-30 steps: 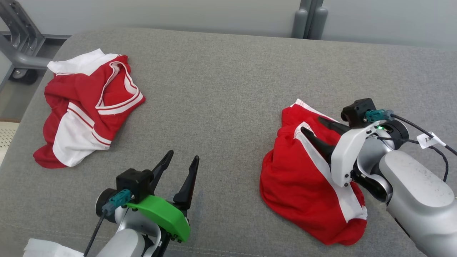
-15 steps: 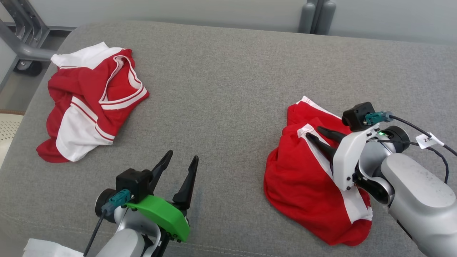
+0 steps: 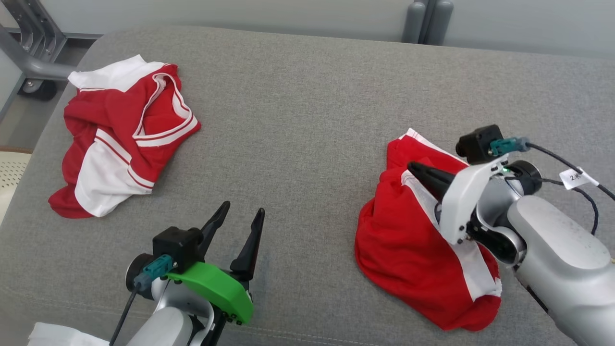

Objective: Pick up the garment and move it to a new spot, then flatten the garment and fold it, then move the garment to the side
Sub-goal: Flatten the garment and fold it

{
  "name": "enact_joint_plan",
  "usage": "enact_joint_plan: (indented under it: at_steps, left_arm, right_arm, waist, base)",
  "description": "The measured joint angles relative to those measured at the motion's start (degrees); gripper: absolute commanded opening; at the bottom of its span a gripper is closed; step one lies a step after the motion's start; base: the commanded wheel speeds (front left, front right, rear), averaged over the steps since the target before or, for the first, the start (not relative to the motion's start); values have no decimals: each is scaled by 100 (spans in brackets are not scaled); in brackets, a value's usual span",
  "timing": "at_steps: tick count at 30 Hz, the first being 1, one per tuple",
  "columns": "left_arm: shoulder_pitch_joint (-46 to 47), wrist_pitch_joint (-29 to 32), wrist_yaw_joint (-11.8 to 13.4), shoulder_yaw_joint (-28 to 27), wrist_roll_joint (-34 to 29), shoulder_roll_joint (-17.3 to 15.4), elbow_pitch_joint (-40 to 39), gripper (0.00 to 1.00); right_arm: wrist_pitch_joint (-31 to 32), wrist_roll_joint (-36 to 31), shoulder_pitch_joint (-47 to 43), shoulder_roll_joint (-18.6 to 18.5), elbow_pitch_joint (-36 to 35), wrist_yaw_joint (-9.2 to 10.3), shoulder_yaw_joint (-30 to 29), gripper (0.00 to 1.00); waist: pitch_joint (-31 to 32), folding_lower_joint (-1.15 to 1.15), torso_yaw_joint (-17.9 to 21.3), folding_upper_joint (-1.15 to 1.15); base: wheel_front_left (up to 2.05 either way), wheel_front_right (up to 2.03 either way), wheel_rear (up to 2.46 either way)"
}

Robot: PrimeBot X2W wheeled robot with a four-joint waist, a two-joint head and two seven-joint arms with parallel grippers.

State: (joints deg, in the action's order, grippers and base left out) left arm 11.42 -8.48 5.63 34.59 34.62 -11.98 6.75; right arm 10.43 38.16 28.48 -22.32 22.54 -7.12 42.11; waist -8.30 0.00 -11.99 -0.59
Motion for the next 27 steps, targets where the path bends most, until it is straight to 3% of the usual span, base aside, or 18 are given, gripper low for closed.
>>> enact_joint_plan:
  at_steps: [4, 7, 8, 9, 10, 11, 12, 13, 26, 27]
  left_arm:
    - [-1, -23, 0, -98, 21, -1, 27, 100]
    - [-1, -23, 0, -80, 35, 16, 27, 100]
    - [-1, -23, 0, -77, 35, 19, 27, 100]
    - [-1, -24, 0, -76, 35, 19, 27, 100]
    - [-1, -25, 0, -76, 35, 20, 29, 100]
    - [-1, -25, 0, -74, 36, 20, 27, 100]
    - [-1, -26, 0, -73, 36, 20, 21, 100]
    - [-1, -26, 0, -71, 36, 20, 14, 100]
    - [0, -48, -1, -56, 35, 15, 25, 100]
    - [1, -48, -1, -52, 35, 16, 25, 100]
  right_arm:
    - [-30, 259, 254, 149, -271, -1, -57, 0]
    - [53, 272, 377, 30, -314, -1, -84, 0]
    - [89, 275, 376, -24, -278, -1, -86, 36]
    - [121, 274, 375, -76, -235, -1, -86, 47]
    - [163, 268, 374, -124, -186, -1, -65, 47]
    - [225, 259, 365, -164, -152, -1, -37, 80]
    - [281, 261, 346, -187, -127, -1, -29, 95]
    - [331, 268, 317, -197, -109, -1, -30, 100]
    - [634, 320, 134, -182, 40, -1, 161, 100]
    - [634, 320, 137, -170, 38, -1, 169, 91]
  waist:
    - [20, 0, 39, 0]
    - [40, 0, 68, 0]
    - [44, 0, 74, 0]
    - [48, 0, 78, 0]
    - [52, 0, 83, 0]
    - [54, 0, 86, 0]
    - [48, 0, 89, 0]
    - [36, 0, 92, 0]
    - [-127, 0, 66, 0]
    - [-129, 0, 60, 0]
  base:
    - [0, 0, 0]
    - [0, 0, 0]
    - [0, 0, 0]
    - [0, 0, 0]
    - [0, 0, 0]
    - [0, 0, 0]
    - [0, 0, 0]
    - [0, 0, 0]
    - [0, 0, 0]
    - [0, 0, 0]
